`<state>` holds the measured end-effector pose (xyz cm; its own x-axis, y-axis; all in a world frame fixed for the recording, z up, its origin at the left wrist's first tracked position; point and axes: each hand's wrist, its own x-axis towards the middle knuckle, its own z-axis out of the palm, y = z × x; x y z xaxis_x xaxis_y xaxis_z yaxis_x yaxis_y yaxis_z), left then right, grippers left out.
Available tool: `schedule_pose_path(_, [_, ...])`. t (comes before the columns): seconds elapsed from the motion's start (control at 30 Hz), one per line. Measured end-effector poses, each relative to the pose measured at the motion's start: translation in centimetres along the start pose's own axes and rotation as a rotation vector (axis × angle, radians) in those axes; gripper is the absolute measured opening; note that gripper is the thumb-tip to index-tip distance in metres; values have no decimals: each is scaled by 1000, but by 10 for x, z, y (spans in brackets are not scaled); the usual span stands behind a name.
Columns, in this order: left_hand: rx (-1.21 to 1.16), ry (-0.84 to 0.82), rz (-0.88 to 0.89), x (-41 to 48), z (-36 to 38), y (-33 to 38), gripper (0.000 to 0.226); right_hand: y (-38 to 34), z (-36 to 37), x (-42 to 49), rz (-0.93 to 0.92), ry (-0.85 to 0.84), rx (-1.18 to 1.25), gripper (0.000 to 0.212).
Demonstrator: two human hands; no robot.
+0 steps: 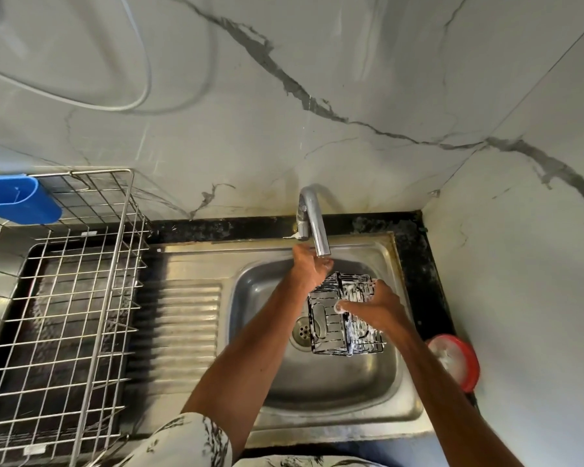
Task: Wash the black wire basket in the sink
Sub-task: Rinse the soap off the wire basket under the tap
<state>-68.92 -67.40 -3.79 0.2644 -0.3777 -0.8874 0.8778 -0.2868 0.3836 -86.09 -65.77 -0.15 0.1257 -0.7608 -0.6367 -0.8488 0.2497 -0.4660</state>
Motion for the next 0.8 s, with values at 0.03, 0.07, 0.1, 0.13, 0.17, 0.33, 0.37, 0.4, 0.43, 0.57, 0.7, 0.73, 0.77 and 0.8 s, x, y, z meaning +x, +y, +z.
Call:
schedule_pose_path(0.03, [-10, -11, 6, -2, 1, -1, 36, -2, -1, 0, -4, 4, 0, 122])
schedule_pose_path(0.07, [-16, -28, 13, -4, 0, -3, 35, -4, -2, -1, -5, 5, -2, 121])
schedule_pose_path(0.1, [-30, -46, 20, -7, 0, -3, 32, -5, -2, -1, -10, 8, -2, 120])
schedule_pose_path(0.13, [-34, -65, 25, -8, -2, -3, 27, -6, -3, 0, -15, 13, -8, 119])
schedule_pose_path(0.17, [-38, -84, 26, -9, -4, -2, 22, -8, -2, 2, -16, 18, -20, 118])
schedule_pose_path(0.33, [131, -177, 76, -12, -27, -5, 15, -23, 1, 9, -10, 21, -59, 123])
schedule_pose_path(0.37, [193, -171, 100, -12, -32, -7, 15, -27, 2, 11, -9, 19, -82, 126])
schedule_pose_path(0.4, [248, -163, 124, -13, -37, -7, 14, -29, 4, 15, -14, 17, -90, 127])
schedule_pose_path(0.43, [301, -154, 144, -15, -41, -6, 14, -31, 7, 20, -17, 18, -99, 128])
schedule_pose_path(0.57, [482, -177, 152, -27, -51, -6, 19, -46, 9, 23, -14, 39, -136, 110])
schedule_pose_path(0.7, [547, -294, 15, -37, -54, -5, 38, -61, 8, 32, -24, 34, -103, 92])
schedule_pose_path(0.73, [540, -289, 6, -36, -55, -4, 40, -61, 8, 35, -38, 21, -73, 97])
schedule_pose_path(0.77, [537, -274, 11, -34, -55, -3, 41, -60, 9, 37, -59, 0, -53, 105])
schedule_pose_path(0.8, [538, -259, 26, -33, -56, -2, 41, -58, 9, 41, -81, -12, -32, 108])
